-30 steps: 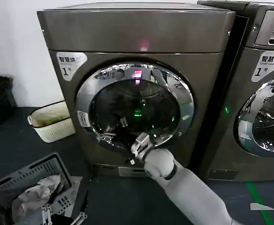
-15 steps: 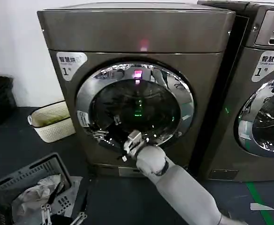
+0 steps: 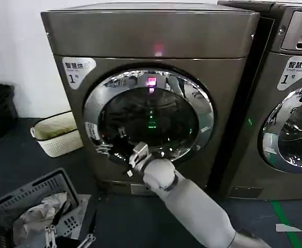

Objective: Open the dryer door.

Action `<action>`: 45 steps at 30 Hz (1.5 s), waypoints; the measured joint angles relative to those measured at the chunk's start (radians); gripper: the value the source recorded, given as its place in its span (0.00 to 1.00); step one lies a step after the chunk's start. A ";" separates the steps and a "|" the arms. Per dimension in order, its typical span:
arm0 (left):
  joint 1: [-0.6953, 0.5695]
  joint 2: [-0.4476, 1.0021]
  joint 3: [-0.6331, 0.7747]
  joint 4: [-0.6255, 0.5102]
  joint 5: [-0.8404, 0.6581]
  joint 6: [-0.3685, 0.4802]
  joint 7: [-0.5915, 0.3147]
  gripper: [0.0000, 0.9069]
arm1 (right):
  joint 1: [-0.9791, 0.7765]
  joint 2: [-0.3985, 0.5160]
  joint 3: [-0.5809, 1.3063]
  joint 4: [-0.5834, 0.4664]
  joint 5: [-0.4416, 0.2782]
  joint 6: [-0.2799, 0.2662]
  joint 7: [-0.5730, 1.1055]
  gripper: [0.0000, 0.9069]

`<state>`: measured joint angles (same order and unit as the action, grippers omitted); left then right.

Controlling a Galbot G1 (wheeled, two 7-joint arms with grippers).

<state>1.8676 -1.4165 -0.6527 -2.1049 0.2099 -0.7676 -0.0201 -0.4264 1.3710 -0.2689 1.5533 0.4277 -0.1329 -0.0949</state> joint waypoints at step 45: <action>0.015 -0.002 -0.025 -0.018 -0.009 -0.002 0.001 1.00 | 0.067 0.058 -0.068 -0.138 0.050 0.056 -0.211 1.00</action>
<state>1.8826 -1.4189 -0.6773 -2.1231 0.2006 -0.7694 -0.0191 -0.3597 1.4286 -0.3366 1.4157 0.4782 -0.0771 -0.3059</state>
